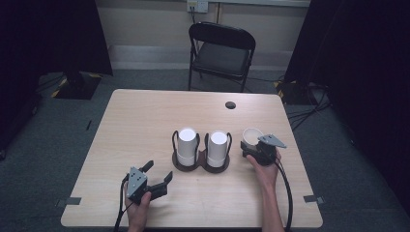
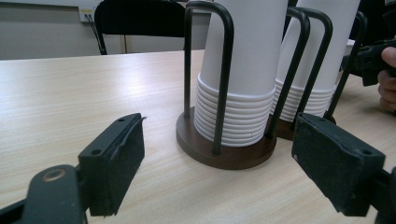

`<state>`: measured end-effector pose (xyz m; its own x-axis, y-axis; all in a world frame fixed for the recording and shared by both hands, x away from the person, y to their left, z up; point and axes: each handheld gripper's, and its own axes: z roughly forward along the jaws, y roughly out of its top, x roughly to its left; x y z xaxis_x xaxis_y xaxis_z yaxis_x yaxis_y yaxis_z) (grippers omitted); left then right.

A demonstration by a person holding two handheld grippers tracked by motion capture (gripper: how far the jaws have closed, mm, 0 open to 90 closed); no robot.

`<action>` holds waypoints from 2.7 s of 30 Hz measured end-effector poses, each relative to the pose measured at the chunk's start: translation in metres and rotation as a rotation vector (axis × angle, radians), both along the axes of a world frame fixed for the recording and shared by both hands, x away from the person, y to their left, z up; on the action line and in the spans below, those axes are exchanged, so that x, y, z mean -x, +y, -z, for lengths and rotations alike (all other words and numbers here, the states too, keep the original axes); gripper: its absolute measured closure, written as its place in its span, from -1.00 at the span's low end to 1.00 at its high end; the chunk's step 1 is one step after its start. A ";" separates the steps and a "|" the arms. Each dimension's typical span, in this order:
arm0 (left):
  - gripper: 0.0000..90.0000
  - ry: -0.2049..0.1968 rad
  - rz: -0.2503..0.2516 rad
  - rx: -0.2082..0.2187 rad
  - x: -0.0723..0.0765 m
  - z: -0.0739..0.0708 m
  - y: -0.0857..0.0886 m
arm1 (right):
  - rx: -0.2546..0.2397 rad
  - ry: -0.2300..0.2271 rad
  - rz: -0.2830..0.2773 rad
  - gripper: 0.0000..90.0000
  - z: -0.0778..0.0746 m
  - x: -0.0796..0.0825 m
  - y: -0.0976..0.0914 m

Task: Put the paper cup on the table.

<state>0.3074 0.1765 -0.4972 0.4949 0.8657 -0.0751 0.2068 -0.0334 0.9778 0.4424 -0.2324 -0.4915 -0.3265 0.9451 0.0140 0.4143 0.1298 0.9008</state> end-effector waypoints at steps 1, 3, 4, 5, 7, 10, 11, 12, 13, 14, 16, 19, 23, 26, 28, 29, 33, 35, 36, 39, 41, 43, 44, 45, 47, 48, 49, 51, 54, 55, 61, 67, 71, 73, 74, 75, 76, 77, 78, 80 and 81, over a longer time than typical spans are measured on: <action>-0.62 -0.001 0.001 -0.001 0.000 0.000 0.000 | -0.004 0.002 -0.002 -0.54 0.000 0.001 0.000; -0.62 -0.001 0.001 0.001 0.000 0.000 0.001 | -0.003 0.002 0.003 -0.57 0.000 0.002 -0.001; -0.62 0.000 0.001 0.001 0.000 0.000 0.001 | -0.008 0.004 0.004 -0.59 0.000 0.003 -0.001; -0.62 0.002 0.003 0.002 0.000 0.000 0.001 | -0.007 0.012 0.005 -0.63 0.000 0.004 -0.002; -0.62 0.004 0.002 0.000 0.000 0.000 0.000 | -0.019 0.019 0.007 -0.69 -0.001 0.006 -0.002; -0.62 0.003 0.002 0.001 0.000 0.000 0.000 | -0.023 0.021 0.012 -0.69 -0.004 0.009 -0.002; -0.62 0.001 0.003 0.002 0.000 0.000 0.000 | -0.021 0.024 0.013 -0.69 -0.004 0.009 -0.002; -0.62 0.000 0.003 0.002 0.000 0.000 0.000 | -0.019 0.027 0.016 -0.69 -0.004 0.010 -0.001; -0.62 0.001 0.003 0.002 0.000 0.000 0.001 | -0.020 0.031 0.018 -0.69 -0.003 0.010 -0.001; -0.62 0.002 0.003 0.002 0.000 0.000 0.001 | -0.021 0.035 0.019 -0.69 -0.003 0.011 -0.001; -0.62 0.003 0.004 0.002 0.000 0.000 0.001 | -0.011 0.040 0.027 -0.69 -0.004 0.012 0.000; -0.62 -0.002 0.004 0.003 0.000 0.000 0.001 | -0.012 0.038 0.048 -0.69 -0.005 0.014 0.001; -0.62 -0.002 0.006 0.003 0.000 0.000 0.001 | -0.039 0.021 0.064 -0.69 -0.004 0.020 -0.002; -0.62 0.001 0.007 0.004 0.000 0.000 0.000 | -0.047 0.025 0.069 -0.69 -0.004 0.023 -0.005; -0.62 0.002 0.004 0.002 0.000 0.000 0.000 | -0.045 0.016 0.070 -0.69 -0.007 0.025 -0.006; -0.62 0.002 0.003 0.002 0.000 0.000 0.000 | -0.046 0.008 0.072 -0.69 -0.009 0.026 -0.006; -0.62 0.006 -0.001 0.002 -0.001 0.000 0.000 | -0.056 -0.009 0.079 -0.69 -0.014 0.032 -0.006; -0.62 0.008 -0.002 0.001 -0.001 0.000 0.000 | -0.075 -0.024 0.082 -0.69 -0.016 0.037 -0.006; -0.62 0.008 -0.001 0.003 -0.001 0.000 0.000 | -0.075 -0.024 0.082 -0.69 -0.016 0.037 -0.006; -0.62 0.018 0.000 0.010 -0.002 0.000 0.001 | -0.099 -0.037 0.088 -0.69 -0.013 0.045 -0.007; -0.62 0.022 0.004 0.014 -0.002 0.000 0.001 | -0.095 -0.034 0.089 -0.69 -0.013 0.049 -0.006; -0.62 0.020 0.002 0.012 -0.002 0.000 0.001 | -0.109 -0.051 0.091 -0.69 -0.014 0.054 -0.007; -0.62 0.018 0.000 0.010 -0.002 0.000 0.001 | -0.118 -0.057 0.091 -0.69 -0.015 0.056 -0.008; -0.62 0.019 0.001 0.012 -0.002 0.000 0.000 | -0.129 -0.061 0.090 -0.69 -0.016 0.059 -0.008; -0.62 0.019 0.001 0.010 -0.001 0.000 0.000 | -0.132 -0.067 0.091 -0.69 -0.017 0.062 -0.008; -0.62 0.019 0.002 0.010 -0.001 0.000 0.001 | -0.129 -0.069 0.092 -0.69 -0.017 0.064 -0.008; -0.62 0.018 0.001 0.011 -0.001 0.000 0.000 | -0.131 -0.068 0.094 -0.69 -0.017 0.066 -0.008; -0.62 0.017 0.001 0.006 -0.001 0.000 0.000 | -0.132 -0.067 0.097 -0.70 -0.018 0.069 -0.006; -0.62 0.016 0.000 0.005 -0.001 0.000 0.000 | -0.131 -0.083 0.082 -0.70 -0.021 0.076 0.001; -0.62 0.016 0.001 0.006 -0.001 0.000 0.000 | -0.129 -0.091 0.078 -0.70 -0.022 0.078 0.003; -0.62 0.013 0.006 0.015 0.000 0.000 0.001 | -0.142 -0.135 0.045 -0.67 -0.023 0.094 0.009; -0.64 0.009 0.003 0.001 0.001 0.000 0.000 | -0.141 -0.138 0.043 -0.64 -0.019 0.105 0.013; -0.65 0.008 0.005 0.007 0.001 0.000 0.000 | -0.158 -0.148 0.029 -0.63 -0.019 0.112 0.019; -0.65 0.012 0.004 0.005 0.002 0.000 0.000 | -0.149 -0.157 0.021 -0.63 -0.020 0.115 0.022; -0.65 0.016 0.008 0.004 0.002 0.000 0.000 | -0.148 -0.158 0.018 -0.63 -0.019 0.117 0.024; -0.65 0.019 0.010 0.003 0.002 0.000 -0.001 | -0.143 -0.162 0.014 -0.63 -0.019 0.119 0.025; -0.66 0.021 0.010 0.001 0.002 0.000 -0.001 | -0.141 -0.161 0.013 -0.63 -0.018 0.121 0.027; -0.66 0.021 0.005 0.001 0.002 0.000 -0.001 | -0.138 -0.160 0.007 -0.63 -0.017 0.123 0.029; -0.66 0.017 -0.007 -0.001 0.002 0.000 -0.001 | -0.136 -0.155 0.003 -0.63 -0.017 0.124 0.031; -0.66 0.016 -0.018 0.003 0.003 0.000 -0.002 | -0.139 -0.139 -0.017 -0.63 -0.014 0.127 0.036; -0.65 0.014 -0.021 0.000 0.003 0.000 -0.001 | -0.136 -0.141 -0.022 -0.63 -0.013 0.127 0.038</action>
<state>0.3041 0.1751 -0.4970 0.4756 0.8758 -0.0821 0.2208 -0.0285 0.9749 0.3150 -0.1948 -0.4785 -0.3549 0.9302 0.0938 0.2813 0.0106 0.9596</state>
